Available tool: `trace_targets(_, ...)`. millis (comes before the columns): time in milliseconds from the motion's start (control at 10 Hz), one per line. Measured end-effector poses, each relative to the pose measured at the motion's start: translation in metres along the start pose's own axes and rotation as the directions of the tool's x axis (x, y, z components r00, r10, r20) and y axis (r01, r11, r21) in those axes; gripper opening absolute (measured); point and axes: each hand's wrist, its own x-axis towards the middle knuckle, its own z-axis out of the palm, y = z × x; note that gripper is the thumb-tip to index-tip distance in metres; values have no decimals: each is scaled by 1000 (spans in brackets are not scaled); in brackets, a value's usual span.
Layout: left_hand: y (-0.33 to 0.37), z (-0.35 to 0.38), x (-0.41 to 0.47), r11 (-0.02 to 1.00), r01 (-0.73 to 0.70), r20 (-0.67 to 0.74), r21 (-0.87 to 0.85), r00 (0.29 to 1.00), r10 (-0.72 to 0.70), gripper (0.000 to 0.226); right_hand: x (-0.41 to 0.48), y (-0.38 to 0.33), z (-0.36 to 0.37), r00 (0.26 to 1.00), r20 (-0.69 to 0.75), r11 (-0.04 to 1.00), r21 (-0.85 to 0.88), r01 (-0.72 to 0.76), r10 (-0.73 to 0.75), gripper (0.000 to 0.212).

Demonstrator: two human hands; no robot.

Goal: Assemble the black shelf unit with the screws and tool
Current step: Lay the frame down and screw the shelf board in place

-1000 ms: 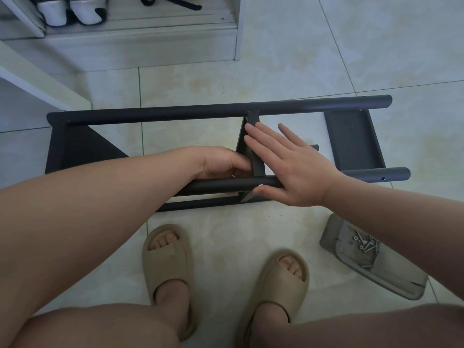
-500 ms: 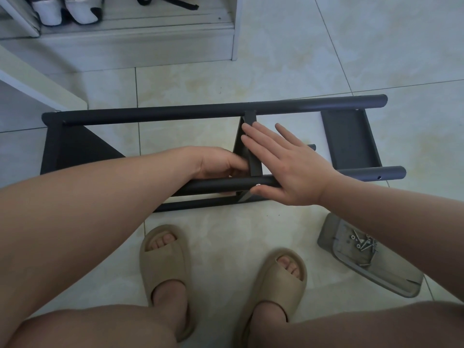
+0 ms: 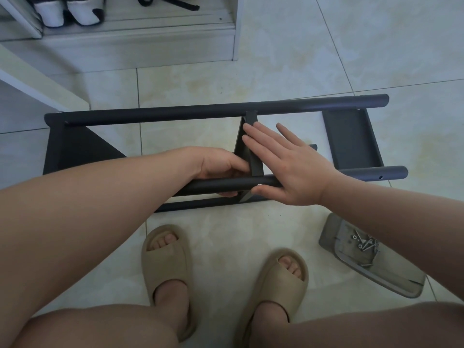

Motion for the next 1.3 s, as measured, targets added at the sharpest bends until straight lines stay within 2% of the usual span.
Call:
trace_targets(100, 0, -1, 1, 998, -66, 23, 10, 998, 66, 32, 0, 0, 0, 1000, -4, 1000, 5, -1, 1, 91)
trace_targets(300, -3, -6, -1, 994, -100, 74, -41, 992, 103, 35, 0, 0, 0, 1000, -17, 1000, 9, 2, -2, 91)
trace_targets(400, -3, -7, 0, 996, -66, 70, -53, 995, 70, 30, 0, 0, 1, 1000, -21, 1000, 5, 2, -2, 90)
trace_targets(500, -3, -6, 1, 1000, -10, -10, 19, 1000, 10, 20, 0, 0, 1, 1000, -25, 1000, 4, 2, -2, 90)
trace_targets(600, -3, -4, 2, 997, -47, -15, 59, 999, 48, 24, 0, 0, 2, 1000, -29, 1000, 4, 4, -4, 90)
trace_targets(700, -2, -4, -1, 994, -97, 52, 55, 994, 94, 39, 0, 0, 3, 999, -38, 1000, 1, 6, -6, 90)
trace_targets(900, -1, -5, -2, 992, -127, 10, -20, 992, 128, 13, 0, 0, 3, 999, -53, 1000, 2, 6, -6, 90)
trace_targets(1000, -2, -3, -1, 998, -1, -34, 55, 999, 3, 17, 0, 1, 3, 999, -51, 1000, -2, 7, -7, 90)
trace_targets(1100, -1, -2, 0, 996, -33, -42, 81, 998, 37, 19, 0, 1, 3, 999, -50, 1000, 2, 6, -6, 90)
trace_targets(1200, -1, -2, -1, 996, -86, 21, 35, 996, 85, 31, 0, 1, 3, 999, -47, 1000, 0, 5, -5, 90)
trace_targets(1300, -1, -2, -2, 992, -123, 41, -10, 991, 124, 31, 0, 1, 3, 999, -47, 1000, -3, 4, -4, 90)
